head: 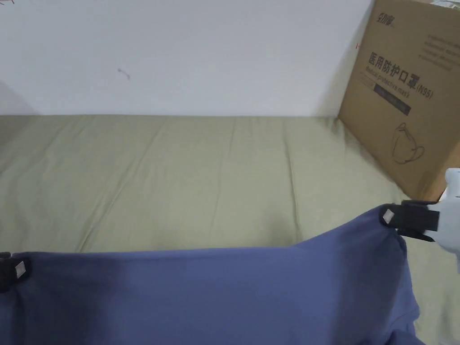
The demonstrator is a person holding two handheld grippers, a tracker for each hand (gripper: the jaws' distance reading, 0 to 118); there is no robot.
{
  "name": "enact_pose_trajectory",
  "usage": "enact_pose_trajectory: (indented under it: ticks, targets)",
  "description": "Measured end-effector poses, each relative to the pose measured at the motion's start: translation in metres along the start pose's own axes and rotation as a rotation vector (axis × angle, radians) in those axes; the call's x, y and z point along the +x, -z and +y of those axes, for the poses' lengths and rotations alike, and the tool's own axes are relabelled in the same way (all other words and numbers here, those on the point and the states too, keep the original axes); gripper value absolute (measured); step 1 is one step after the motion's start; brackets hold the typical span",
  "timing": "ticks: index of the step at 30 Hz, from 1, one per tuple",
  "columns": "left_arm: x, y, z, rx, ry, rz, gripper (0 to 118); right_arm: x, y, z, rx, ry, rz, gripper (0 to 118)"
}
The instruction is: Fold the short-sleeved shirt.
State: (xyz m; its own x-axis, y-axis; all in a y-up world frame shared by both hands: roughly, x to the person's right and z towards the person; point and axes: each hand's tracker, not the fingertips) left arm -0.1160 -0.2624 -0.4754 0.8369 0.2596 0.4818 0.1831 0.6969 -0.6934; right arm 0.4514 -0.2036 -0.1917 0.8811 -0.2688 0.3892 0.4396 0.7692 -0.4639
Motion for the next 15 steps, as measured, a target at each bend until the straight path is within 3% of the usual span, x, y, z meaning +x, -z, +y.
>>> enact_pose_trajectory:
  ticks: [4, 7, 12, 15]
  targets:
    - [-0.008, -0.015, -0.015, -0.116, 0.074, -0.038, 4, 0.003, -0.046, -0.050, -0.092, 0.040, 0.016, 1]
    - [-0.013, -0.029, -0.039, -0.191, 0.118, -0.037, 4, 0.007, -0.067, -0.101, -0.209, 0.033, -0.029, 1]
    - [-0.026, -0.046, -0.106, -0.328, 0.043, -0.095, 4, 0.023, -0.066, -0.177, -0.393, 0.055, -0.090, 1]
    - [-0.033, -0.050, -0.145, -0.380, 0.018, -0.087, 5, 0.040, -0.056, -0.201, -0.405, 0.092, -0.108, 1]
